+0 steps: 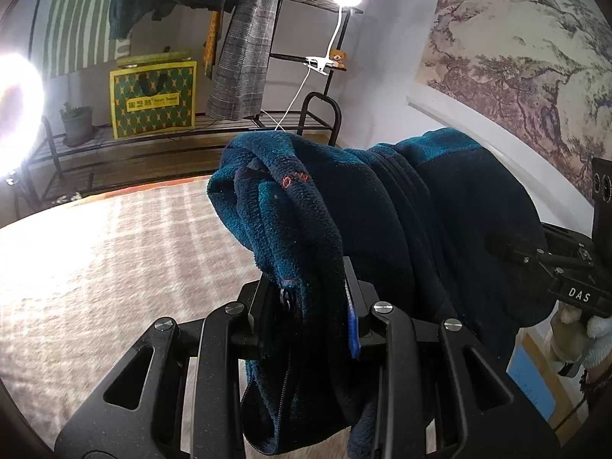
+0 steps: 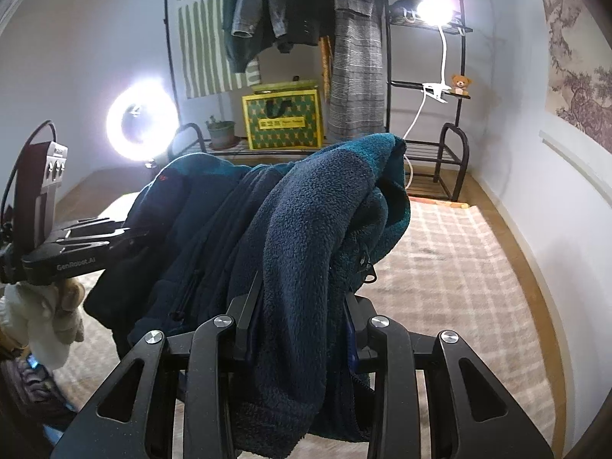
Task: Fold large clothes
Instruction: 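Grasp the folded jacket with both tools and lift it off the bed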
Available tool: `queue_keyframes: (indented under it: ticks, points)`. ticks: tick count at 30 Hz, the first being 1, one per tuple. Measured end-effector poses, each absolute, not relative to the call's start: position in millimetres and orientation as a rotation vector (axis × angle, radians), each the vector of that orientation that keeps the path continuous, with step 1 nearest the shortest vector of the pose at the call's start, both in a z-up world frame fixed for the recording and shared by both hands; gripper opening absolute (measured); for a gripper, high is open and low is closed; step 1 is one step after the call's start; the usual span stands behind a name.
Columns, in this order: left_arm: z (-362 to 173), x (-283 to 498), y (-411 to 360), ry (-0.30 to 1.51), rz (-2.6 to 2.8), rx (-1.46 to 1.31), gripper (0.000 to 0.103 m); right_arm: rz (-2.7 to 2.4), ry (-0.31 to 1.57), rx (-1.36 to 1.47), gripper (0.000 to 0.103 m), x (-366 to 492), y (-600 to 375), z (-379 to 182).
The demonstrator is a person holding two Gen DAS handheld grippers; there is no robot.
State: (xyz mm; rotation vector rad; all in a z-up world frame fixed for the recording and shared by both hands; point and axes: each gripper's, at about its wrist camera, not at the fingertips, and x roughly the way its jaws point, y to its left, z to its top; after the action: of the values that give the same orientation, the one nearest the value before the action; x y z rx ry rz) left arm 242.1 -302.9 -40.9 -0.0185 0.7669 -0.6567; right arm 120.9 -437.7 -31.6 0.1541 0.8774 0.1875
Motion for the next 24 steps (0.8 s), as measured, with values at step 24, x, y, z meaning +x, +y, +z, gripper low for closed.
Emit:
queue_keyframes:
  ticks: [24]
  points:
    - [-123.1,402.4,-498.6,0.846,-0.705,-0.096,0.028,-0.026,0.919,0.039,0.029,259.6,-576.6,-130.3]
